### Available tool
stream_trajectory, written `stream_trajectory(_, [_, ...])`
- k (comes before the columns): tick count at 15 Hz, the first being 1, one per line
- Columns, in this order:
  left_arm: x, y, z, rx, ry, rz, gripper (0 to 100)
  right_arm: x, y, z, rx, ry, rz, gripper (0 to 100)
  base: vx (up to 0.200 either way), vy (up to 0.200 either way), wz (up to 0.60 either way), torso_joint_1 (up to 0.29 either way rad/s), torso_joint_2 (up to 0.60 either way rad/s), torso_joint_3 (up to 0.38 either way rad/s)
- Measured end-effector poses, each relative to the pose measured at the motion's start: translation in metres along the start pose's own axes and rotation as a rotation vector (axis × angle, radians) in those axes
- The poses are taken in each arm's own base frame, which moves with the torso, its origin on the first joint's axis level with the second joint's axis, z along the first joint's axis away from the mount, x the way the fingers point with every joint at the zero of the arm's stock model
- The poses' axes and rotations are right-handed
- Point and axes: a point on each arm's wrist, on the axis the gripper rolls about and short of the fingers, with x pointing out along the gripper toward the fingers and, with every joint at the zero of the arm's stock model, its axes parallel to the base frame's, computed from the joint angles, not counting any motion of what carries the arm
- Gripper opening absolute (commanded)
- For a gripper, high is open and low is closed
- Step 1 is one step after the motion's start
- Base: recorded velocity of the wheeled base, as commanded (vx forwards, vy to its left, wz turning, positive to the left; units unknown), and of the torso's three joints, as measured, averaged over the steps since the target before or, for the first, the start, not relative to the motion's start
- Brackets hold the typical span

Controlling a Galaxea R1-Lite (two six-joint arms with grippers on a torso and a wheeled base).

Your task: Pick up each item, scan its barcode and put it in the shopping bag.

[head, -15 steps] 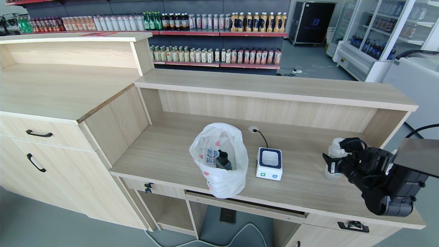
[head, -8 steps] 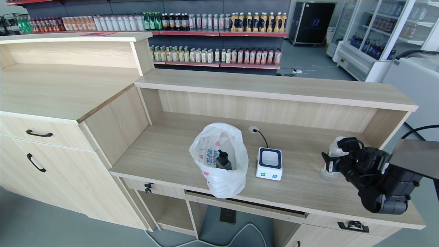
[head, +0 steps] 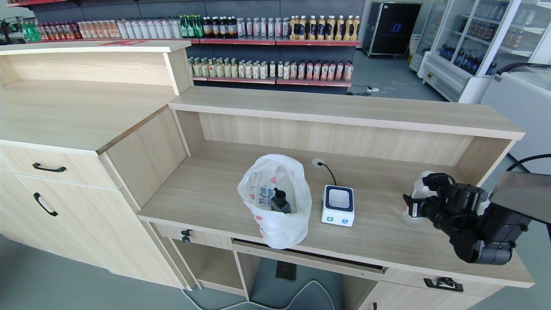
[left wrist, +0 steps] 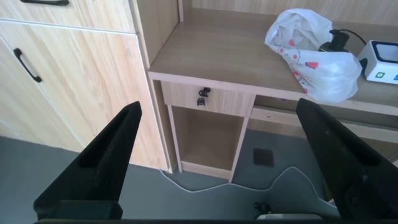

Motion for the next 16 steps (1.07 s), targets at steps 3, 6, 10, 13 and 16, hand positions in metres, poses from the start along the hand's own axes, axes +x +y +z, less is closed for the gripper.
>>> stream_trajectory(3, [0.0,0.0,0.0,0.0,0.0,0.0,100,0.0,-0.002,0.019,0.049,0.041,0.008,0,0.0,0.0,0.0,0.0,0.0,0.0])
stream_trajectory(6, [0.0,0.0,0.0,0.0,0.0,0.0,100,-0.012,-0.005,0.048,0.099,0.125,0.018,0,0.0,0.0,0.0,0.0,0.0,0.0])
stream_trajectory(10, [0.0,0.0,0.0,0.0,0.0,0.0,100,-0.059,-0.001,0.118,0.199,0.247,0.076,0,0.0,0.0,0.0,0.0,0.0,0.0])
stream_trajectory(13, [0.0,0.0,0.0,0.0,0.0,0.0,100,-0.123,0.011,0.178,0.237,0.264,0.155,0,0.0,0.0,0.0,0.0,0.0,0.0])
stream_trajectory(16, [0.0,0.0,0.0,0.0,0.0,0.0,100,-0.191,0.034,0.217,0.249,0.303,0.258,0,0.0,0.0,0.0,0.0,0.0,0.0])
